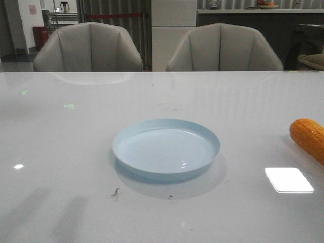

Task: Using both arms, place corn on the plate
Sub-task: 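Release the plate and lift the left gripper away, then lower the right gripper over the orange corn cob and grasp it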

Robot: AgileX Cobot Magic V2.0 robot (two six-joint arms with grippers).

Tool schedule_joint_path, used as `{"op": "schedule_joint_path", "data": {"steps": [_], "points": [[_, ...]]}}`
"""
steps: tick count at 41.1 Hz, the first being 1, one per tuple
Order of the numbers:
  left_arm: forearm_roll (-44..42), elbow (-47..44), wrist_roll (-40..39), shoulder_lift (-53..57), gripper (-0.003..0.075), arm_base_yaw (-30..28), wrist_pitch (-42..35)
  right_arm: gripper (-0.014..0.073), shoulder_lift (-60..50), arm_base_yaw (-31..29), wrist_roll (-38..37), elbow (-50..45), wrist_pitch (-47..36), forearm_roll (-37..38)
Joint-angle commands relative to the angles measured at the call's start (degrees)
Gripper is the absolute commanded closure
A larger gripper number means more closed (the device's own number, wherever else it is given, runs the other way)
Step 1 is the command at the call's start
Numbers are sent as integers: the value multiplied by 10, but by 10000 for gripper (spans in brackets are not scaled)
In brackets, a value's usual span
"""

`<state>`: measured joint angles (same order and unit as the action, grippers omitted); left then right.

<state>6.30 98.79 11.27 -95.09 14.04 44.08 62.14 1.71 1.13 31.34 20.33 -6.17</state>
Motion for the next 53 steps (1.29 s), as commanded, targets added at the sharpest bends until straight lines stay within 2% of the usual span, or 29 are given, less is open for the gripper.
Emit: {"op": "schedule_joint_path", "data": {"steps": [1,9,17,27,37,53], "points": [[0,-20,0,60,309,-15,-69,84,-7,0,5,27,-60,17],[-1,-189,0,153,309,-28,-209,82,33,0,5,61,-20,62],[-2,-383,0,261,309,-28,-342,82,101,0,5,110,-6,62],[8,-535,0,381,309,-28,-358,82,205,-1,5,191,19,62],[12,-587,0,469,309,-28,-352,82,304,-1,5,251,78,95],[8,-587,0,501,309,-28,-352,85,363,-1,5,260,67,102]]}}
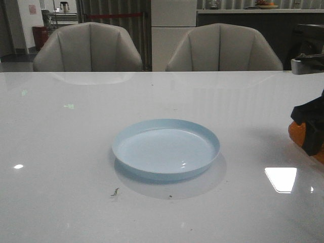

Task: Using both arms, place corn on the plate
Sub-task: 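Lower the right gripper over the orange corn cob and grasp it, then carry the corn with the right gripper over the plate and lower it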

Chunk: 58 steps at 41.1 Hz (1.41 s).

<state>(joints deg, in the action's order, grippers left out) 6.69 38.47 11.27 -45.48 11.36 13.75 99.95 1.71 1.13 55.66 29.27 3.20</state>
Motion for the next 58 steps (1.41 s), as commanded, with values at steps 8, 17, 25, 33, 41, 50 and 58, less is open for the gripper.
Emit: {"op": "schedule_joint_path", "data": {"steps": [8,17,25,33,41,50,58], "points": [[5,16,0,5,309,-1,-49,197,-10,-1,5,17,-38,16],[5,16,0,5,309,-1,-49,337,-10,3,8,44,-53,25],[5,16,0,5,309,-1,-49,337,-10,52,68,143,2,25],[5,16,0,5,309,-1,-49,336,-9,152,75,235,33,25],[5,16,0,5,309,-1,-49,336,3,243,75,263,24,25],[5,16,0,5,309,-1,-49,336,58,301,75,263,38,25],[5,16,0,5,309,-1,-49,332,103,319,75,263,36,25]]}}
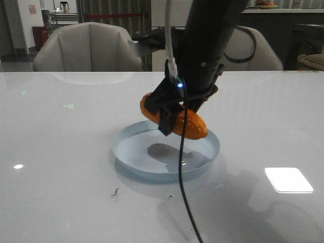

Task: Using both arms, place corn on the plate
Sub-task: 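Carry the corn with the right gripper over the plate and lower it, then open the right gripper and lift it away from the corn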

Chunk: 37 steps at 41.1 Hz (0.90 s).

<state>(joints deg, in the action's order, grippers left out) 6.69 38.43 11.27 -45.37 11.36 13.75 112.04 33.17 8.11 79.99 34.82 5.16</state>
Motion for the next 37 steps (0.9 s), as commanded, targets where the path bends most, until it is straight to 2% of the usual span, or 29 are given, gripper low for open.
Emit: {"op": "schedule_joint_path", "data": {"steps": [1,4,9,13,27,37], "points": [[5,16,0,4,309,-1,-49,326,-16,5,5,19,-19,4],[5,16,0,4,309,-1,-49,270,-8,5,5,19,-18,4],[5,16,0,4,309,-1,-49,127,-2,5,5,19,-16,4],[5,16,0,4,309,-1,-49,72,-2,5,3,19,-16,2],[5,16,0,4,309,-1,-49,75,-80,-1,3,45,6,-32],[5,16,0,4,309,-1,-49,75,-205,-66,-35,53,56,-45]]}}
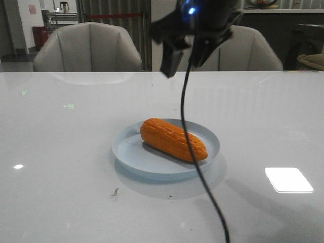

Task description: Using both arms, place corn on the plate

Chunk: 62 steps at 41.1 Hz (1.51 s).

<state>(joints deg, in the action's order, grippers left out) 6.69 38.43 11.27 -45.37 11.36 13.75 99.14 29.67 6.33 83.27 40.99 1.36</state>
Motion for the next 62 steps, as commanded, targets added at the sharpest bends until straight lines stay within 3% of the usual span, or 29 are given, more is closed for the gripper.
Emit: {"op": "schedule_joint_path", "data": {"steps": [1,12,24,32,40,45,55,62], "points": [[5,16,0,4,309,-1,-49,75,-87,-40,-19,20,-3,-14],[-7,16,0,4,309,-1,-49,75,-237,-173,-19,-8,79,-25],[-27,16,0,4,309,-1,-49,75,-450,-292,-19,-191,48,-25],[-27,16,0,4,310,-1,-49,75,-561,-341,-38,-303,47,-26],[-25,16,0,4,318,-1,-49,75,-606,-345,-47,-334,50,-27],[5,16,0,4,385,-1,-45,75,-608,-345,-47,-334,50,-27],[26,16,0,4,633,-1,-44,75,-608,-345,-47,-334,51,-27],[38,16,-3,4,626,-1,-34,75,-608,-345,-47,-334,51,-27]]}}
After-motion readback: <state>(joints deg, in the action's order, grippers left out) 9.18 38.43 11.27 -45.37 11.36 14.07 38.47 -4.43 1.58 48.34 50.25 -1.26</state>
